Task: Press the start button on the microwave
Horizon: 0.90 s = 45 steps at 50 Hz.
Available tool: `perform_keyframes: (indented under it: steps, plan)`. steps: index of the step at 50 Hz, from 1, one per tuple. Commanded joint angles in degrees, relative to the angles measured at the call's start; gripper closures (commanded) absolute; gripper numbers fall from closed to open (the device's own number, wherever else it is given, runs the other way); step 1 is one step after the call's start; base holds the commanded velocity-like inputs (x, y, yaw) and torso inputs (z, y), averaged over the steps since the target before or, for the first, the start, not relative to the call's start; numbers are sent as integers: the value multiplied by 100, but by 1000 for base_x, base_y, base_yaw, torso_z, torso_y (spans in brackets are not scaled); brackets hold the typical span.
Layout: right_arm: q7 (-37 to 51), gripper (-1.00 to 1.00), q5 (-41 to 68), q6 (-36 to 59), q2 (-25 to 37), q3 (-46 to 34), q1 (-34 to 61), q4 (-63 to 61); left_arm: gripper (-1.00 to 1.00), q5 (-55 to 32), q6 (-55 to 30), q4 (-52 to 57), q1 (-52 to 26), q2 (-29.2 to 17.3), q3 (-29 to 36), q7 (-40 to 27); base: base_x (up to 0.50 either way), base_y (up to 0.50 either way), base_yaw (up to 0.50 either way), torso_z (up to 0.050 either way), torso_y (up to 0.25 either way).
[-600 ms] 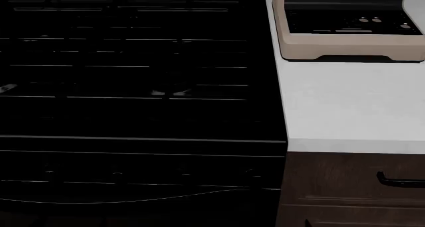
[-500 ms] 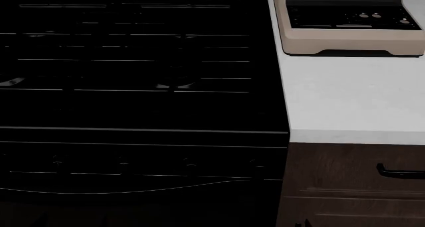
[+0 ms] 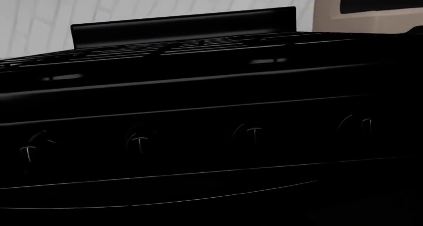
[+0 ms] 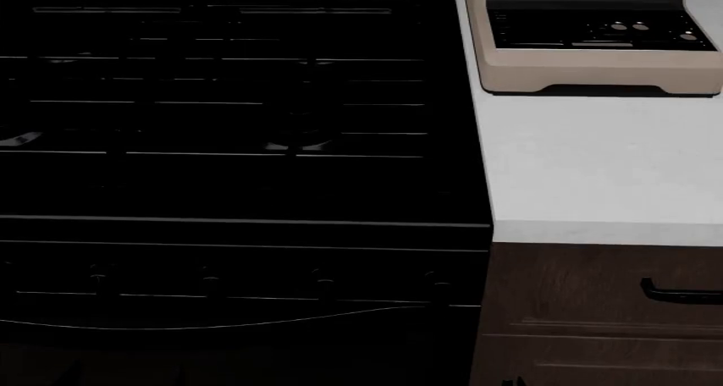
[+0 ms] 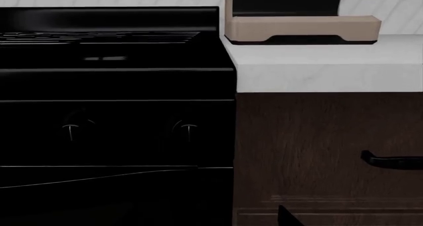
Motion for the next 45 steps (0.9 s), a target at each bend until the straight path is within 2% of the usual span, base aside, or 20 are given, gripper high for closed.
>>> perform_keyframes:
  steps: [1,2,7,9,11,12,13,18,21,25,28,33,41,45]
  plan:
    - [12,-100,11,-4,11,-13,-1,1,-100,0,2,5,4,-12,13,-12,0,0,0,0,0]
    - [-185,-100,27,67,-158,204,-51,-183,-100,452,161,5,26,241,-357,340,0,0,0,0,0]
    - [-128,-100,141,95,-80,159,-72,-341,-100,297,6,120,5,194,-333,348,0,0,0,0,0]
    - [-104,-100,253,156,-62,179,-99,-631,-100,357,-443,461,-31,183,-345,275,0,0,0,0,0]
    - [-62,-100,294,525,35,170,-113,-1260,-100,321,-1532,1157,-151,188,-397,272,0,0,0,0,0]
    - [-32,-100,325,669,59,182,-101,-1431,-100,321,-1702,1295,-186,172,-390,273,0,0,0,0,0]
    - [58,-100,320,1218,134,191,-28,-1891,-100,367,-2141,1624,-296,145,-389,266,0,0,0,0,0]
    - [-21,-100,500,2517,522,207,536,-3179,-100,278,-3355,2515,-924,-75,-335,561,0,0,0,0,0]
    - [-48,-100,1163,4013,685,535,1522,-3953,-100,31,-4504,2866,-1816,-77,-515,721,0,0,0,0,0]
    - [21,-100,1403,5080,907,576,2562,-4225,-100,55,-5200,3020,-2631,-226,-393,798,0,0,0,0,0]
    - [33,-100,1672,5767,917,693,3174,-4217,-100,-12,-5506,2916,-3124,-274,-421,878,0,0,0,0,0]
    - [51,-100,1681,6038,996,612,3684,-4007,-100,-95,-5910,2865,-3547,-244,-515,881,0,0,0,0,0]
    - [160,-100,1891,6524,897,754,4100,-4182,-100,-111,-6027,2888,-3795,-287,-580,830,0,0,0,0,0]
    - [152,-100,1887,6411,909,757,4053,-4200,-100,-126,-6000,2933,-3759,-296,-580,814,164,0,0,0,0]
